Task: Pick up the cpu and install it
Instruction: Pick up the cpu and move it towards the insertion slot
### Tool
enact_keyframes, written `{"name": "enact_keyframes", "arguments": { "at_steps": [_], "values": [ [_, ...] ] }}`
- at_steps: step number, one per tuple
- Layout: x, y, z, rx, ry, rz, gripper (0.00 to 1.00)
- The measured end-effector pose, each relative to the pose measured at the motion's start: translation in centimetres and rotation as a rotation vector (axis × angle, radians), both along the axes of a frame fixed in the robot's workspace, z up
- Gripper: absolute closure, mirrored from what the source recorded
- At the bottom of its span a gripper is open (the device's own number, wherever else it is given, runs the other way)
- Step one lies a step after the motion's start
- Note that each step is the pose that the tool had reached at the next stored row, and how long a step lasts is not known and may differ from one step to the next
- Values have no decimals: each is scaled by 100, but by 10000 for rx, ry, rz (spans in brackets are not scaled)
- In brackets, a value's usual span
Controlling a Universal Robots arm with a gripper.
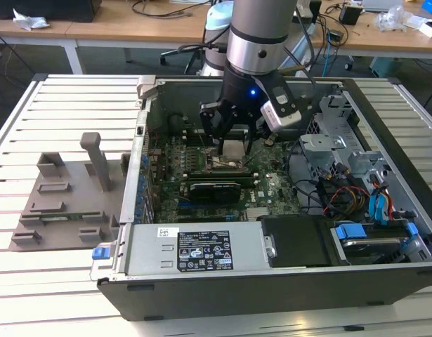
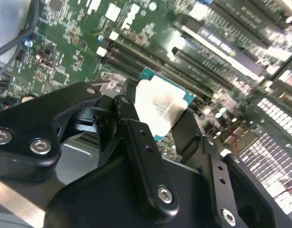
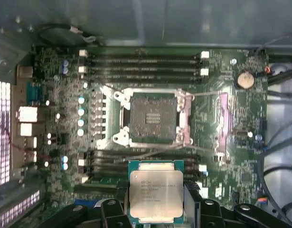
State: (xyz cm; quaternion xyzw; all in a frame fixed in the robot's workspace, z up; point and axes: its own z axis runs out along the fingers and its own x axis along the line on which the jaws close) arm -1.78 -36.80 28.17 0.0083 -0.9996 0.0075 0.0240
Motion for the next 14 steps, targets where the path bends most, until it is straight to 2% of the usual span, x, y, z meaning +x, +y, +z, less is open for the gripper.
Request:
{"name": "enact_keyframes", "arguments": {
  "at_steps": [2, 3, 6, 8, 14],
  "values": [
    [0, 59, -18, 0, 0, 4, 45],
    [0, 125, -39, 0, 0, 11, 45],
    [0, 186, -53, 0, -1, 18, 45],
    [1, 201, -54, 0, 0, 19, 45],
    [1, 204, -54, 1, 0, 20, 45]
  ]
}}
